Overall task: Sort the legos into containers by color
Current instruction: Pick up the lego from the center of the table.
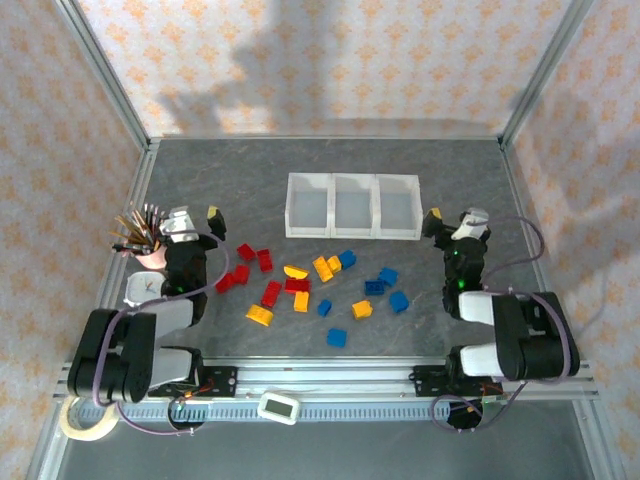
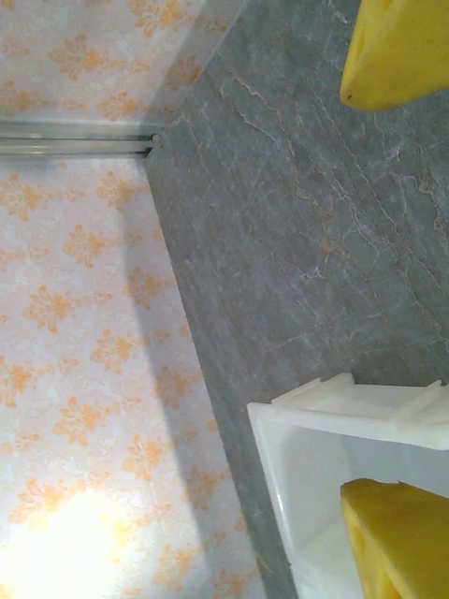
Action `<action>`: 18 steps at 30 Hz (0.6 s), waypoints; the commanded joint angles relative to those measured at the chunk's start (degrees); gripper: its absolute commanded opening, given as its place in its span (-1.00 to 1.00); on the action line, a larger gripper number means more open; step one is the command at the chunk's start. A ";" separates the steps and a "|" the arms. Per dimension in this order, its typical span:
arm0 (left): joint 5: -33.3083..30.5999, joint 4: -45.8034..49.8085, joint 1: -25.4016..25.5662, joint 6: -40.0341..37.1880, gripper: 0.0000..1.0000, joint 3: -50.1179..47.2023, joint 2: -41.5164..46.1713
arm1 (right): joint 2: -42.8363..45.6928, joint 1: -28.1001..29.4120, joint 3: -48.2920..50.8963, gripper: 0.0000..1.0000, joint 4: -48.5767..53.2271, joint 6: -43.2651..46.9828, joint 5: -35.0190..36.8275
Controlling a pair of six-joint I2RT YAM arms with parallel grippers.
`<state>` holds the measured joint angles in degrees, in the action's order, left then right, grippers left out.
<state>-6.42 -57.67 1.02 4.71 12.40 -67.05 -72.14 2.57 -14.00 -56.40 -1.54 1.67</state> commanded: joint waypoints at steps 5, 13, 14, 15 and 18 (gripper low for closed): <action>1.54 15.08 -0.49 10.66 0.99 1.98 12.81 | 11.60 -0.15 -7.27 1.00 22.94 -14.05 0.59; 2.04 12.05 -0.69 28.38 0.99 -2.29 18.11 | 11.86 -0.28 -12.58 1.00 36.25 -23.36 -10.85; 1.33 15.30 -0.75 31.46 0.99 -1.58 18.53 | 11.69 -0.21 -13.47 1.00 38.11 -23.68 -11.24; 1.88 19.60 -0.77 32.25 0.99 -0.08 18.86 | 11.63 -0.18 -14.12 1.00 39.18 -23.65 -12.39; 5.76 28.21 -0.77 31.39 0.99 3.98 18.31 | 12.13 0.48 -15.53 1.00 42.62 -23.42 -13.89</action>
<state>-3.62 -38.81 0.95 31.81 12.82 -48.88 -60.58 2.59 -26.46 -19.99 -23.22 -8.75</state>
